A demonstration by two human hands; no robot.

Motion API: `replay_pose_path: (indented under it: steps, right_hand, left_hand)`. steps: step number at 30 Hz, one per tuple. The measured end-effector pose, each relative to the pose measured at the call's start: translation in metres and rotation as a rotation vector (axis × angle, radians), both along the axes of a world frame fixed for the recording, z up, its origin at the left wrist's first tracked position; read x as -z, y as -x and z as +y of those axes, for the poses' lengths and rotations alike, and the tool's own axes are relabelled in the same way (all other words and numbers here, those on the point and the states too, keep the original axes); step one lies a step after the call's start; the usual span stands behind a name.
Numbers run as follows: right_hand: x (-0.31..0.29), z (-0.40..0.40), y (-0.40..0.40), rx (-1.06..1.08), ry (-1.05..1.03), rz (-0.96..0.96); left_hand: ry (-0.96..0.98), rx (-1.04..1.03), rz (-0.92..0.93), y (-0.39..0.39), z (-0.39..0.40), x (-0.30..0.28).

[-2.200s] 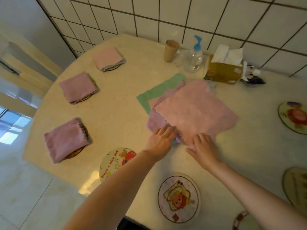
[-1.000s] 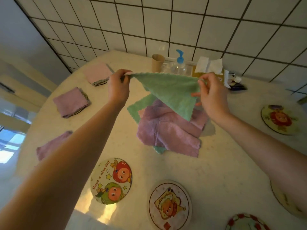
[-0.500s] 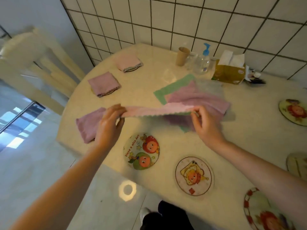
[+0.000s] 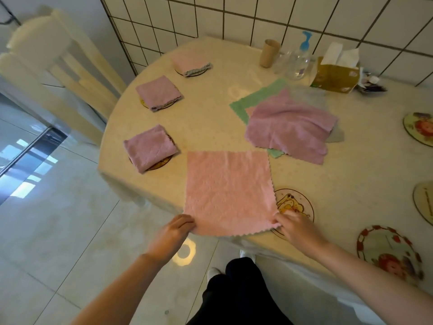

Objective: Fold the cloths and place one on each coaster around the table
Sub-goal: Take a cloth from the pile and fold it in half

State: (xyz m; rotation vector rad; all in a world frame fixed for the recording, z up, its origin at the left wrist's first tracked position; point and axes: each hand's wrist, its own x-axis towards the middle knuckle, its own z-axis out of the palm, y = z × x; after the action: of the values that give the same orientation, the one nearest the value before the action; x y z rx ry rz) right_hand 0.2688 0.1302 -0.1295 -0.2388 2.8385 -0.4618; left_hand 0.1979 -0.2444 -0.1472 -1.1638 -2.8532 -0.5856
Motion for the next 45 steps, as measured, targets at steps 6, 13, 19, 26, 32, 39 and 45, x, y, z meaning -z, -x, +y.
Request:
replay_pose_path:
  steps: [6, 13, 19, 26, 32, 39, 45]
  right_hand:
    - [-0.02, 0.001, 0.015, 0.264, 0.237, -0.032]
    - [-0.047, 0.006, 0.086, 0.643, 0.651, 0.044]
    - [-0.02, 0.018, 0.158, 0.805, 0.747, -0.021]
    - [0.013, 0.025, 0.198, 0.898, 0.749, -0.135]
    - [0.019, 0.03, 0.207, 0.906, 0.704, -0.188]
    - [0.017, 0.029, 0.212, 0.909, 0.668, -0.213]
    - [0.014, 0.026, 0.211, 0.899, 0.632, -0.221]
  left_hand:
    - [-0.166, -0.296, -0.411, 0.02, 0.01, -0.022]
    - [-0.577, -0.74, -0.741, 0.091, 0.03, -0.047]
    - [-0.746, -0.985, -0.822, 0.148, 0.056, -0.036]
    - [-0.608, -1.015, -0.718, 0.178, 0.07, -0.021]
    - [-0.547, -1.008, -0.702, 0.187, 0.073, -0.014]
    - [-0.463, -1.049, -0.704, 0.196, 0.076, -0.011]
    - [-0.386, -1.045, -0.658, 0.191, 0.078, -0.012]
